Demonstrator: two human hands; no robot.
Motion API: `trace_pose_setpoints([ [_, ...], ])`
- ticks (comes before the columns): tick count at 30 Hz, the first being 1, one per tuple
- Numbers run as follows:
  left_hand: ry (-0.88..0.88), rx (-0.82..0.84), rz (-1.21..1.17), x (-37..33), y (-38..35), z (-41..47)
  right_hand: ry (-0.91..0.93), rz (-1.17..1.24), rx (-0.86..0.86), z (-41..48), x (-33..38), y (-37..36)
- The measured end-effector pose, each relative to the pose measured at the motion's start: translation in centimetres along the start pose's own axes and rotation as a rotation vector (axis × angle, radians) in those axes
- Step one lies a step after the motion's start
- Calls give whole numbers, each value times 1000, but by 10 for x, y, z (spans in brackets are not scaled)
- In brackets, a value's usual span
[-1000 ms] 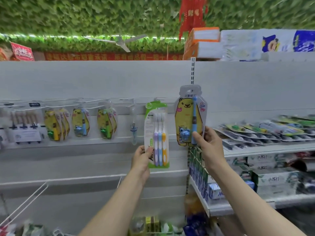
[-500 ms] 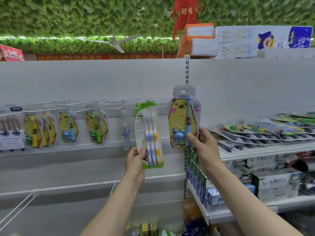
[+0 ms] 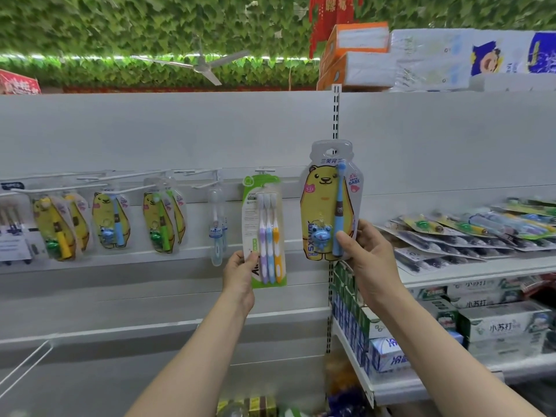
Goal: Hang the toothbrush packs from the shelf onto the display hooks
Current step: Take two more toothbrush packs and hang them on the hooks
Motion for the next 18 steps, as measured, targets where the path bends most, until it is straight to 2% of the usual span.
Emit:
trace_pose_setpoints([
  [18,-22,-13,87,14,-9,86,14,-52,57,27,-28,10],
])
Point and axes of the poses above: each hand's wrist, its own z-axis towards the middle knuckle, its own y-axis out of the back of the hand, x = y × z, the point moved 4 cm from there along z, towards the middle knuckle, and after that the axes turned 1 degree about -z, right-handed, at the moved point
